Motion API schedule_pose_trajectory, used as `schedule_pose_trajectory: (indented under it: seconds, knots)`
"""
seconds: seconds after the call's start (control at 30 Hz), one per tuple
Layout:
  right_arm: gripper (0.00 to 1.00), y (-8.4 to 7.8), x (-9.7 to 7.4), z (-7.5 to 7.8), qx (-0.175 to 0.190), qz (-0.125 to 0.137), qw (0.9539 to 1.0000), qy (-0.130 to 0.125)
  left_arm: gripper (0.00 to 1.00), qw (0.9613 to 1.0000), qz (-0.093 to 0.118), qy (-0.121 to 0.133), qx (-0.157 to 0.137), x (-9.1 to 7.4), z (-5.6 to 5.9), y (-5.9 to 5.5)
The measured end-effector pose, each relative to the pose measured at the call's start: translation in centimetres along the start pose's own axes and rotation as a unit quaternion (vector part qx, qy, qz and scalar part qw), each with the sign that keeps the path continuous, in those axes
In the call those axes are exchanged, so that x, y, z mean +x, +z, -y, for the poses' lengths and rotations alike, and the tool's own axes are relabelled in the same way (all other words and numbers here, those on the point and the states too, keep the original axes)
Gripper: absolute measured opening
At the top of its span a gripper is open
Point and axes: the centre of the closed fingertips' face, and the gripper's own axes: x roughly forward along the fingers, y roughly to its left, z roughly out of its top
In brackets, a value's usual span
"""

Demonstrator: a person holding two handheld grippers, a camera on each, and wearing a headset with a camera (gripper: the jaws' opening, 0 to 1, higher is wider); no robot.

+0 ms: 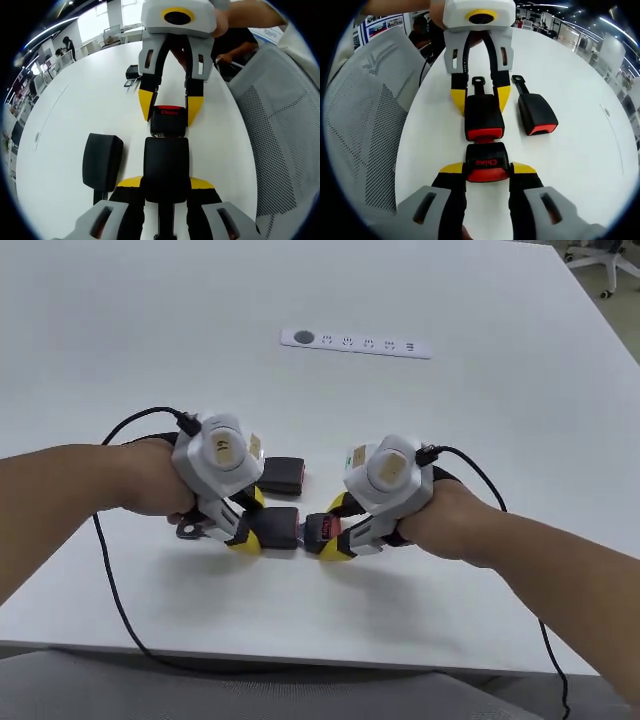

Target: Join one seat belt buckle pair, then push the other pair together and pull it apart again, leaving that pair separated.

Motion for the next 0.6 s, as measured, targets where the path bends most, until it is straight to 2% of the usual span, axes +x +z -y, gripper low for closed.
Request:
schedule_pose_trajectory:
  seconds: [0.37, 0.47, 0.6]
  knots:
    - [0.31, -0.03, -0.18, -0.3, 0.003, -0.004, 1.0, 0.004, 0.32, 1.0, -0.005, 0.003, 0.005, -0.09, 0.17, 0.0]
    - [0.31, -0.12, -0.13, -0.27, -0.002, -0.012, 0.9999, 0.005, 0.32, 0.9999, -0.012, 0.005, 0.003, -0.11, 0.56, 0.24]
    - [0.31, -0.23, -0.18, -0.21, -0.002, -0.01, 0.9999, 0.006, 0.32, 0.9999, -0.013, 0.005, 0.001, -0.07, 0.35, 0.11]
